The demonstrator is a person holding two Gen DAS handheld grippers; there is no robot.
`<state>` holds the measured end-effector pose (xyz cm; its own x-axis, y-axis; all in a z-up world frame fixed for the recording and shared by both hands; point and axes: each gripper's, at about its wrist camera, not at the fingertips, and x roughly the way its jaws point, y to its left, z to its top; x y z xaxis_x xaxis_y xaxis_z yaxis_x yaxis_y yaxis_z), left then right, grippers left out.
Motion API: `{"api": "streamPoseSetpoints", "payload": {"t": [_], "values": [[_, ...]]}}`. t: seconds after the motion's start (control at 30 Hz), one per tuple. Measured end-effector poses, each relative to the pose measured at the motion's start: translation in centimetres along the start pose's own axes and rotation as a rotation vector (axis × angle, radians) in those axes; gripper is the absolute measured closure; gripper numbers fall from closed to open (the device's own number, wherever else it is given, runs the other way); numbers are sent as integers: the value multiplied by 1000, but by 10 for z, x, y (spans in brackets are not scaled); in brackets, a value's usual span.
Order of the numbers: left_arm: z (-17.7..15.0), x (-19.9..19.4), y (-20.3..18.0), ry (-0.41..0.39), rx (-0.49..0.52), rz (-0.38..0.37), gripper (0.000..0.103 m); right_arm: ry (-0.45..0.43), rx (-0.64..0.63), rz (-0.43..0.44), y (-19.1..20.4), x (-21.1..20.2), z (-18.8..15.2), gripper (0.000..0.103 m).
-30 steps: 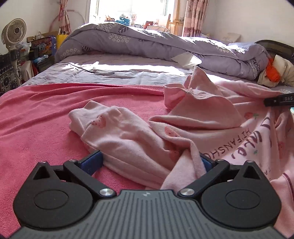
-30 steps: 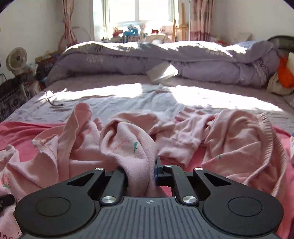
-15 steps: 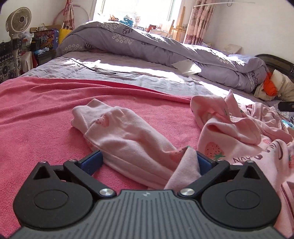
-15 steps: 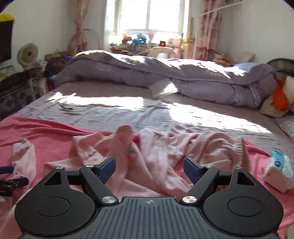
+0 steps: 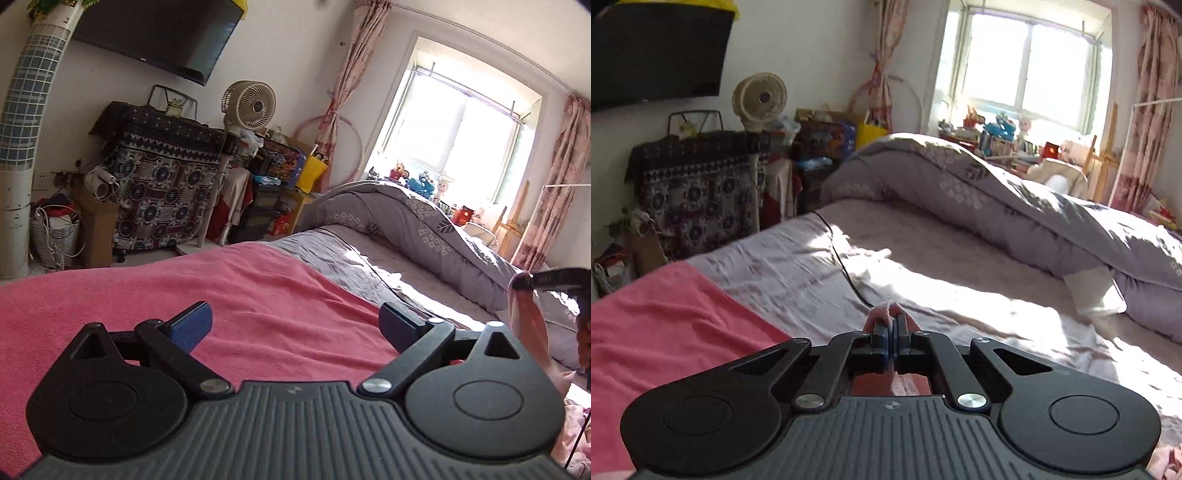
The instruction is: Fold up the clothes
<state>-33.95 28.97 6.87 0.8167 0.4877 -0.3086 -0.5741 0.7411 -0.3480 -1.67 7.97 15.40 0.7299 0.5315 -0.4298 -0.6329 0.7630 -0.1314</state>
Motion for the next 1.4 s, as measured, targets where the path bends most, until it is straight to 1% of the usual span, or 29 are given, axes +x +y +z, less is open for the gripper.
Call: {"api": "streamPoseSetpoints", "payload": {"t": [0.03, 0.07, 0.1, 0.13, 0.17, 0.2, 0.27, 0.3, 0.33, 0.4, 0.47, 0.5, 0.57, 0.6, 0.63, 0.7, 0.73, 0.77, 0.83, 0.9, 1.0, 1.03, 1.07, 1.1, 1.17, 1.23, 1.3, 1.33, 1.4], "values": [[1, 0, 6, -19, 5, 43, 1, -40, -28, 57, 13, 3, 7, 97], [2, 1, 11, -31, 1, 94, 1, -79, -56, 114, 25, 6, 14, 96], [3, 2, 16, -39, -8, 148, 1, -95, -75, 155, 34, 8, 17, 84], [3, 5, 21, -30, -13, 199, 1, -85, -84, 178, 39, 9, 17, 56], [3, 8, 26, -11, -19, 228, 1, -74, -87, 180, 42, 8, 14, 41], [4, 10, 30, 2, -33, 226, 1, -81, -94, 172, 41, 5, 10, 25], [4, 10, 34, 17, -59, 189, 1, -83, -125, 118, 26, -5, -3, 25], [3, 8, 34, 16, -62, 160, 1, -79, -141, 86, 18, -9, -9, 22], [3, 5, 34, 15, -66, 130, 1, -54, -146, 40, 4, -13, -19, 21], [1, 3, 26, 16, -40, 88, 1, 41, -129, -68, -33, -19, -45, 21], [-2, 3, 13, 28, 5, 46, 1, 205, -97, -110, -79, -26, -89, 21], [-5, 3, 5, 42, 31, 20, 1, 266, -94, -141, -94, -31, -110, 21], [-9, 2, -13, 71, 88, -47, 1, 373, -69, -296, -123, -50, -155, 21], [-12, 0, -22, 81, 119, -93, 1, 392, -17, -349, -137, -64, -171, 21], [-14, -3, -32, 91, 151, -139, 1, 387, 79, -354, -149, -84, -186, 21], [-20, -11, -52, 111, 220, -240, 0, 337, 311, -302, -171, -136, -217, 21], [-24, -17, -63, 122, 262, -301, 0, 296, 387, -269, -175, -164, -231, 21], [-29, -23, -75, 133, 304, -344, 0, 264, 394, -239, -169, -189, -241, 21], [-41, -37, -98, 161, 382, -396, 0, 207, 332, -175, -143, -232, -254, 21], [-57, -51, -115, 202, 450, -412, 0, 151, 222, -74, -104, -263, -259, 21], [-92, -73, -126, 318, 544, -415, 0, 128, 64, 123, -40, -282, -258, 23], [-104, -81, -129, 358, 575, -415, 0, 130, 11, 145, -22, -280, -258, 23], [-115, -89, -131, 387, 611, -408, 0, 131, -37, 140, -7, -277, -258, 24], [-124, -98, -133, 400, 656, -392, 0, 136, -82, 107, 7, -270, -258, 27], [-134, -113, -139, 380, 734, -354, 0, 163, -93, 13, 15, -248, -259, 41], [-138, -123, -146, 356, 788, -329, 0, 176, -62, -72, 13, -237, -258, 86], [-139, -131, -151, 346, 815, -322, 0, 146, -28, -143, 9, -242, -254, 91], [-136, -136, -151, 341, 819, -343, 0, 114, -23, -185, 6, -251, -252, 93], [-131, -144, -151, 333, 810, -403, 0, 27, -28, -275, 1, -279, -247, 93]]}}
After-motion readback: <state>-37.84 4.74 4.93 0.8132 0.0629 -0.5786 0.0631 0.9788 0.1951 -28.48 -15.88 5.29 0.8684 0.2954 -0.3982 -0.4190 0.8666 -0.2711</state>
